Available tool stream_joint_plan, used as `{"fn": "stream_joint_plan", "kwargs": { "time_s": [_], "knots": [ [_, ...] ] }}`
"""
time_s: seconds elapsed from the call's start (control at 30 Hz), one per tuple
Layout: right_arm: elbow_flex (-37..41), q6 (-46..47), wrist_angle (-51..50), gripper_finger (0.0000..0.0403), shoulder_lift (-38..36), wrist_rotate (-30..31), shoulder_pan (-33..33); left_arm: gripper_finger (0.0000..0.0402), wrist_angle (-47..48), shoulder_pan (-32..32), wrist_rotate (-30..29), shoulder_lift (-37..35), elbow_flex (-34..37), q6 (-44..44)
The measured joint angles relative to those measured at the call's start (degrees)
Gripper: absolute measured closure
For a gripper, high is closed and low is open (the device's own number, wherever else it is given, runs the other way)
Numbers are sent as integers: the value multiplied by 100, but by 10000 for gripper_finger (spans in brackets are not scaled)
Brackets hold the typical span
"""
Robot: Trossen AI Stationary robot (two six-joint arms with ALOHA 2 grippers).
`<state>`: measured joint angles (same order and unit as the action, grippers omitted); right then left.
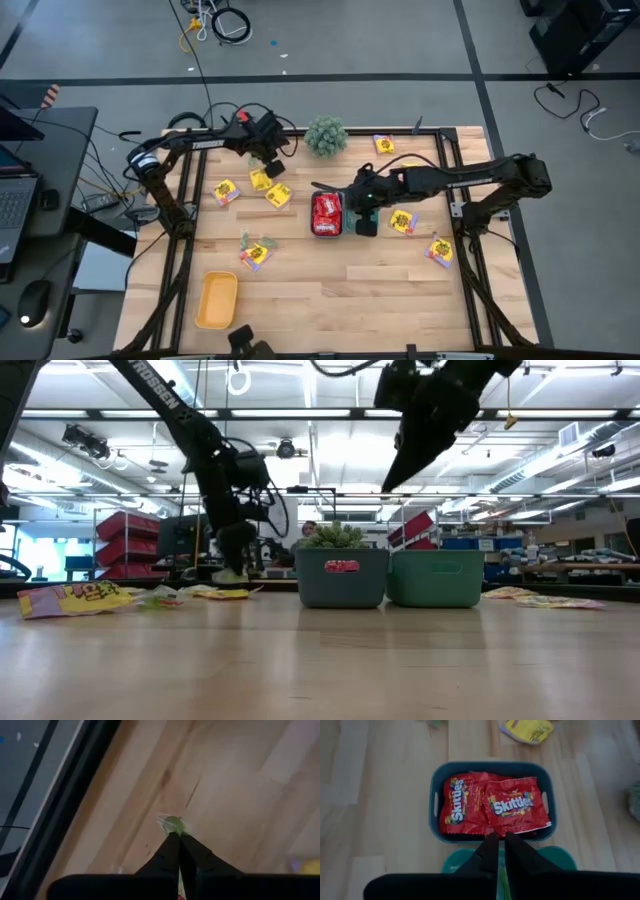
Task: Sort candy
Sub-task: Put the green gummy into the green bin
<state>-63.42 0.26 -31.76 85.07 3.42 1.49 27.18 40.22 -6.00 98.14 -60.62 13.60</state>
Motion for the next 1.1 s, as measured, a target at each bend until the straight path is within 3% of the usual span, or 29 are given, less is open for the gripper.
{"fn": "stream_joint_plan", "kwargs": {
  "time_s": [0.2,0.47,0.9,1.1],
  "knots": [
    [0,524,-617,382,-473,35,-30,399,736,-238,45,-263,-479,-238],
    [24,1159,-1833,378,-1129,855,-96,400,1167,-1213,257,-657,-956,-356],
    [1530,1790,-834,390,-2176,904,39,401,1077,-2645,703,-673,-1737,-931],
    [1787,1963,-683,390,-2396,1078,204,401,970,-3071,710,-329,-2188,-974]
  ]
}}
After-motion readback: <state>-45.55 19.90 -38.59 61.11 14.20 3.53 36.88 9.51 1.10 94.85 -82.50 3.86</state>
